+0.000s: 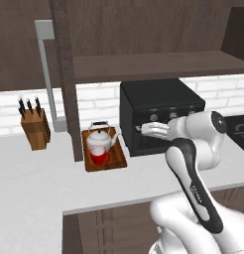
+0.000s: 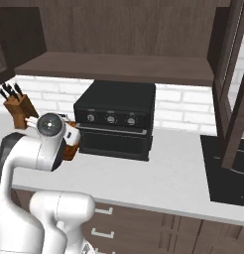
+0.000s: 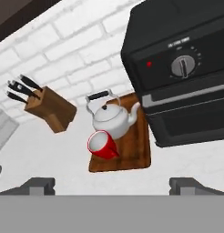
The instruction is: Pick the kettle from the counter and place it on the tray. Then pick the mug from the cabinet and place it on the tray. Then close the cabinet doors.
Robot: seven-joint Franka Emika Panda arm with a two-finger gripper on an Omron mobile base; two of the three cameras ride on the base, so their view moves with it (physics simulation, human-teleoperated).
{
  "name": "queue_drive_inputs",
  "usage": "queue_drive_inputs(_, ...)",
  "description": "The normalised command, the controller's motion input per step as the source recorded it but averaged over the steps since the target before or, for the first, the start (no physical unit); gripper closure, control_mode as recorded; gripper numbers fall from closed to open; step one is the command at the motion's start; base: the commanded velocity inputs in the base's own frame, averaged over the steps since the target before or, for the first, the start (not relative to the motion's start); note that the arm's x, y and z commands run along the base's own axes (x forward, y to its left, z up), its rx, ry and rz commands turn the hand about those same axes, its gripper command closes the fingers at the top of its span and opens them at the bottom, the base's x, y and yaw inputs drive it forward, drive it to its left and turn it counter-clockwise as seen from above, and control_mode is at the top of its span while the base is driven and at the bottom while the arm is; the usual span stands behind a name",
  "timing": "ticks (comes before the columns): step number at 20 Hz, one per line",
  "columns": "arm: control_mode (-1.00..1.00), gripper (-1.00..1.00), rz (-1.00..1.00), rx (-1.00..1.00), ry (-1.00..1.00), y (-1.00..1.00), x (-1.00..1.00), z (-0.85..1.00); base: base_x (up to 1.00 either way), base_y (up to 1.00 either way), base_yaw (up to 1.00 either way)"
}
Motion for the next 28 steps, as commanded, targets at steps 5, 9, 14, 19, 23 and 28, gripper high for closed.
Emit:
queue_drive_inputs(5, -1.0, -1.0, -0.22, 0.19, 0.0, -0.94, -0.03, 0.13, 0.0, 0.0, 0.0)
queue_drive_inputs(9, -1.0, -1.0, -0.16, 0.11, 0.0, -0.7, 0.0, 0.0, 0.0, 0.0, 0.0)
queue_drive_inputs(14, -1.0, 1.0, -0.09, 0.11, 0.0, -0.61, 0.0, 0.0, 0.0, 0.0, 0.0)
queue_drive_inputs(19, -1.0, 1.0, -0.05, 0.12, 0.0, -0.71, 0.0, 0.0, 0.0, 0.0, 0.0)
queue_drive_inputs(23, -1.0, 1.0, -0.01, 0.24, 0.0, -0.89, 0.0, -0.01, 0.0, 0.0, 0.0)
queue_drive_inputs(28, -1.0, 1.0, 0.0, 0.39, 0.0, -0.91, -0.03, 0.0, 0.0, 0.0, 0.0)
